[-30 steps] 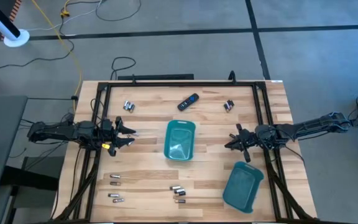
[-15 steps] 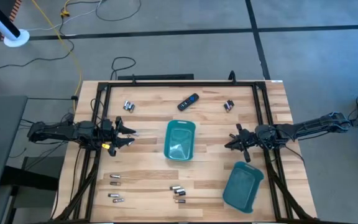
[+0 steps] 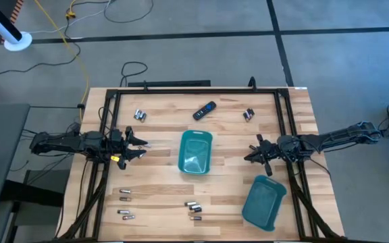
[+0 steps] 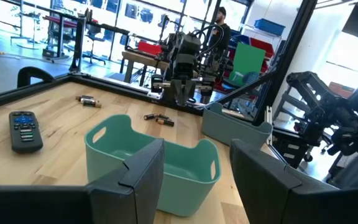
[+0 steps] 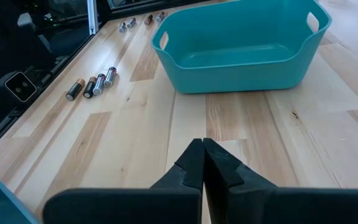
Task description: Sort batteries
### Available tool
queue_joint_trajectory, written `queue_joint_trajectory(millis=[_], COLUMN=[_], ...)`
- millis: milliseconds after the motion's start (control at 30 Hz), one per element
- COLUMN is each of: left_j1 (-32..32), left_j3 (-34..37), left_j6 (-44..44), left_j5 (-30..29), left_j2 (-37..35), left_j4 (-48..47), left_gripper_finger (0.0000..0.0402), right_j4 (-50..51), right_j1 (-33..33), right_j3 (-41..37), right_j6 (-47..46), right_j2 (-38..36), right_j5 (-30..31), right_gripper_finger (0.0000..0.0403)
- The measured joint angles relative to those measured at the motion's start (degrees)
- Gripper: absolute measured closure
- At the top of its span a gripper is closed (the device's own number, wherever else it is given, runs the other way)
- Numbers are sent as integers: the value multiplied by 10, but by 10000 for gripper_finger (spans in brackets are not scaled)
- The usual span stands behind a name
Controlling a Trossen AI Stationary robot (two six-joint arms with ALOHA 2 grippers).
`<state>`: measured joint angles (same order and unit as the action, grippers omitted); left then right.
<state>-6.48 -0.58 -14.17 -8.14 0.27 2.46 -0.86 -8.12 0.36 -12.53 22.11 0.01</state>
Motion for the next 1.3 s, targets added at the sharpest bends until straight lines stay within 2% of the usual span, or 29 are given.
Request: queue_joint_trajectory(millis=[1300], left_j1=[0], left_j3=[0], left_j6=[0], left_j5=[0], left_j2=[0], left_j4=[0], left_gripper_finger=[224], right_j4=[-11], right_j1=[0], right_j3=[0], right_j6=[0], right_j2=[0], right_j5=[0], right_gripper_finger=[378])
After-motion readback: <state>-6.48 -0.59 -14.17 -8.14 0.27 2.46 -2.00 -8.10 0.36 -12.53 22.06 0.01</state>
